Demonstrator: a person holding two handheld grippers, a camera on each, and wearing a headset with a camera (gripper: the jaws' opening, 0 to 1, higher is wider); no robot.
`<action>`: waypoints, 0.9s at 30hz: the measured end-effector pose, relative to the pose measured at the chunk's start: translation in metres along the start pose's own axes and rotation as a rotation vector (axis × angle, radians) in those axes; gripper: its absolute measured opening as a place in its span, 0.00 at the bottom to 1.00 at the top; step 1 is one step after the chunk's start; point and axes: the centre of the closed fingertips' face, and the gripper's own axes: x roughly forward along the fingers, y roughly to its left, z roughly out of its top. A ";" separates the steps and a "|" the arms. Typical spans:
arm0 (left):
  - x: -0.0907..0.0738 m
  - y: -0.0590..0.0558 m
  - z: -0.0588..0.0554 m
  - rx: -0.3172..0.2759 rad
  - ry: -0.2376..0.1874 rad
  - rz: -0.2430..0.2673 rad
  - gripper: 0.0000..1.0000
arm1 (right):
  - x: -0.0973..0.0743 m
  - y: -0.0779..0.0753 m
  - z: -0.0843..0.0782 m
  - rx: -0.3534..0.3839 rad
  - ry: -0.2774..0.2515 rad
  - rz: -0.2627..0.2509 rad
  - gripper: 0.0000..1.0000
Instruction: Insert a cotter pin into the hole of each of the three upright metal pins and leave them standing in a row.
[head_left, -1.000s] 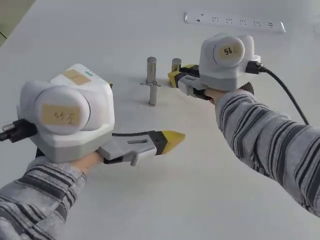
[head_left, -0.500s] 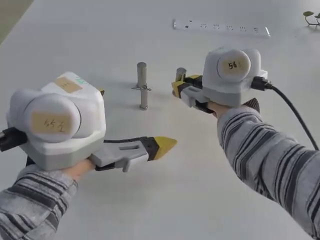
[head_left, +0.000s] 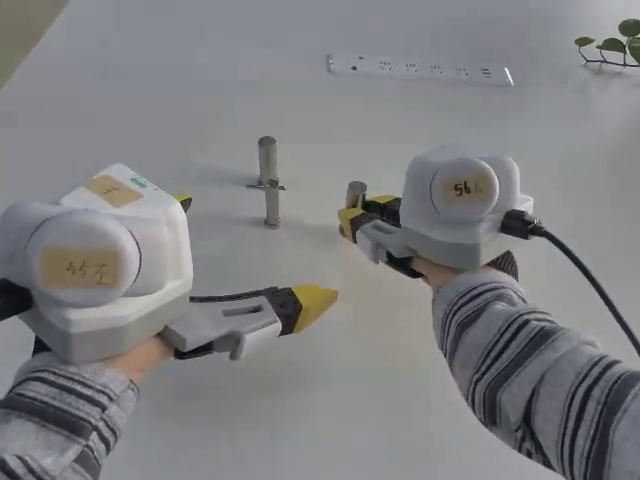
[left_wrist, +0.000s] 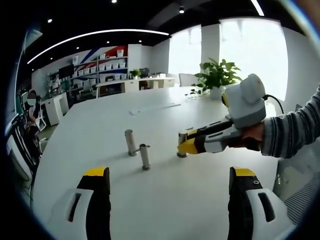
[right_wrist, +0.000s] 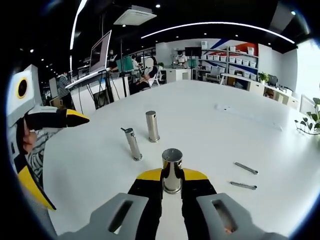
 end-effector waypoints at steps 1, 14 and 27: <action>0.000 0.000 0.000 0.000 0.000 0.000 0.99 | -0.001 0.001 -0.001 -0.001 0.000 -0.001 0.08; -0.001 -0.001 0.002 -0.003 -0.013 -0.001 0.98 | -0.009 0.006 -0.014 -0.006 0.012 -0.012 0.08; 0.000 -0.004 -0.001 0.002 -0.005 -0.007 0.97 | -0.012 0.008 -0.016 0.006 0.013 -0.018 0.09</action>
